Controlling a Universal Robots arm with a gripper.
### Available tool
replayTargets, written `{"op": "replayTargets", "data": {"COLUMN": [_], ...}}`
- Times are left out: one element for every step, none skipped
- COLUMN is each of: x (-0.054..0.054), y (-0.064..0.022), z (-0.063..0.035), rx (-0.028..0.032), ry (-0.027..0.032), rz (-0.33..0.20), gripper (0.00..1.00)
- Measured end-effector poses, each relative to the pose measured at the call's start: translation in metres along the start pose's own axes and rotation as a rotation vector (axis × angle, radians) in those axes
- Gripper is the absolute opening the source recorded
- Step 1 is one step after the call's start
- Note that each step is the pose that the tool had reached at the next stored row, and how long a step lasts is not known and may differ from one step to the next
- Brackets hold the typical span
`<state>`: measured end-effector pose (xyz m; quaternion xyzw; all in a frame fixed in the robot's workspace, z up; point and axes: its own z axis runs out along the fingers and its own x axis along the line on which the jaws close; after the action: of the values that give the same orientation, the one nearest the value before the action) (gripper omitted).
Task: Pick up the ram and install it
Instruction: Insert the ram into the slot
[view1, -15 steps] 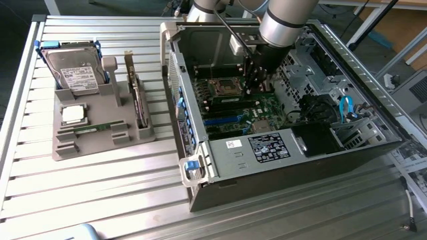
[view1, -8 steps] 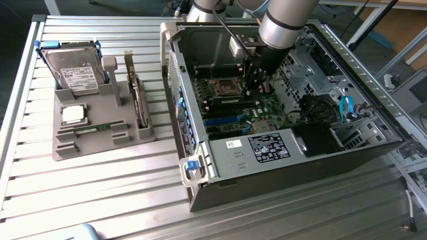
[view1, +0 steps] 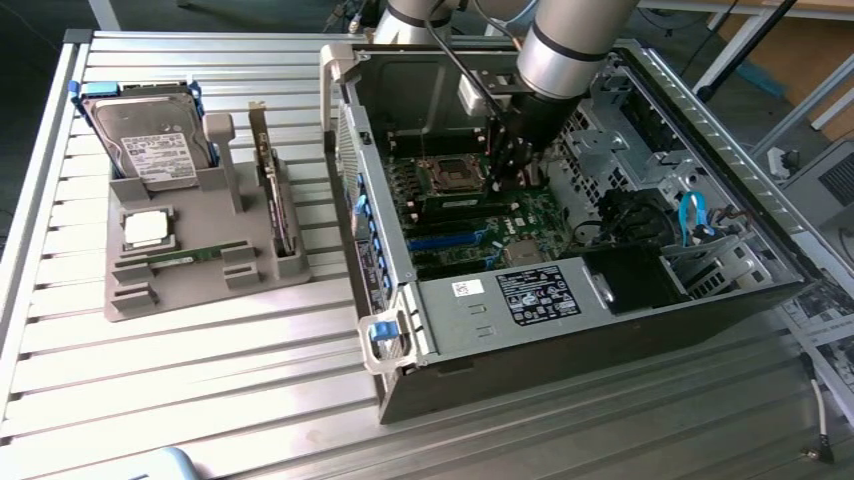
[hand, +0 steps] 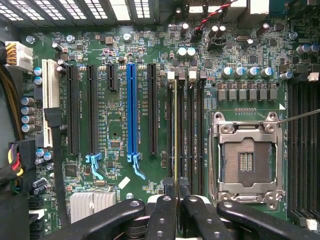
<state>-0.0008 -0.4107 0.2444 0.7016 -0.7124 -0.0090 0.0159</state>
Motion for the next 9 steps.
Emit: {"op": "replayTargets", "data": {"x": [0.0001,0.0001,0.0001,0.0002,0.0002,0.0002,0.0002,0.0002,0.0002], "y": [0.0002,0.0003,0.0005,0.0007,0.0008,0.0009,0.001,0.001,0.001], "z": [0.0,0.0,0.0,0.0001,0.0001,0.0001,0.0001,0.0001,0.0001], "rx": [0.0001,0.0003,0.0004,0.0006,0.0007,0.0009,0.001,0.0012,0.0013], "ry": [0.0001,0.0001,0.0002,0.0002,0.0002,0.0003,0.0004,0.0005,0.0006], "rz": [-0.001,-0.002,-0.003,-0.004,-0.006,-0.007,-0.009,-0.012,-0.014], "gripper": [0.12,0.12,0.12,0.12,0.12,0.12,0.12,0.12,0.12]}}
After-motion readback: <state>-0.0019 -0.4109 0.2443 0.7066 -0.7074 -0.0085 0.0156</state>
